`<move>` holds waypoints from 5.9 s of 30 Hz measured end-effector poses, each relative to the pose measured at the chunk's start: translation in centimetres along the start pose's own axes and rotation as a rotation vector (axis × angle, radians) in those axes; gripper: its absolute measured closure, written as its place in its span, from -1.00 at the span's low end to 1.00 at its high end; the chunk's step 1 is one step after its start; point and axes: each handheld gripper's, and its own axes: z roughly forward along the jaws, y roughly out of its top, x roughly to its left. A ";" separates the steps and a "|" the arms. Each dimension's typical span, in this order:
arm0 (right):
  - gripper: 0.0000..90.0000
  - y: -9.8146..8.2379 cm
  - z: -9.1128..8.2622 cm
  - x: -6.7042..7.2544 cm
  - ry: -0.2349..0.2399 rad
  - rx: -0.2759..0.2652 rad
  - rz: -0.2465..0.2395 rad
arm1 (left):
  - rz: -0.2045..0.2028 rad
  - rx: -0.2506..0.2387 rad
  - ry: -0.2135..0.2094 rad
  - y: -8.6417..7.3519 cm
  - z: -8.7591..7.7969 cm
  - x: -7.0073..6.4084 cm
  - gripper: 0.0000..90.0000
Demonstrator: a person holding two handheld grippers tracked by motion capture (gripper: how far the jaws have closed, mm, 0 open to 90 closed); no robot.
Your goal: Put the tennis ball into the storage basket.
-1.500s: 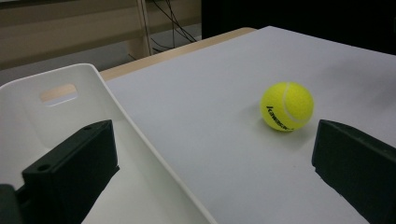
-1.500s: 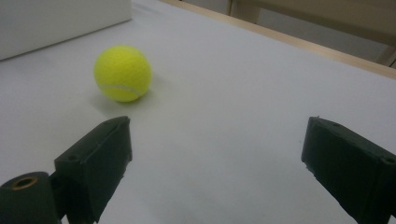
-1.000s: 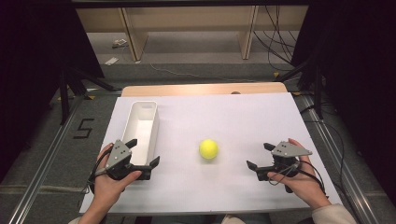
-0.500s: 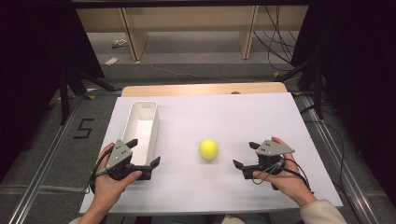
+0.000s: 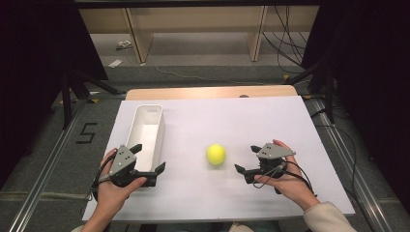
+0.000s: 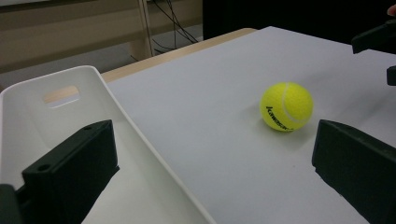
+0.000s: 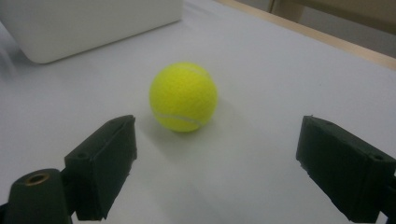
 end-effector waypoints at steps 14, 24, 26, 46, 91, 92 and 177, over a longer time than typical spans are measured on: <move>-0.71 0.6 1.6 0.7 0.017 0.017 -0.019 | 0.000 0.000 0.000 0.0 0.0 0.0 -1.00; -0.72 1.0 3.1 1.0 0.026 0.033 -0.032 | 0.006 0.002 -0.001 0.0 0.0 0.0 -1.00; -0.72 1.2 3.4 0.9 0.025 0.035 -0.033 | 0.006 0.002 -0.001 0.0 0.0 0.0 -1.00; -0.73 2.0 6.7 1.3 0.045 0.075 -0.051 | 0.000 -0.002 0.001 0.0 -0.1 0.1 -1.00; -0.88 2.0 11.3 1.5 0.109 0.164 -0.054 | -0.002 0.000 0.000 0.0 -0.1 0.1 -1.00; -0.87 2.0 11.3 1.5 0.106 0.170 -0.046 | -0.002 0.000 0.000 0.0 -0.1 0.1 -1.00; -0.41 2.0 11.7 1.4 0.093 0.184 -0.038 | -0.002 -0.002 -0.008 0.0 -0.2 0.1 -1.00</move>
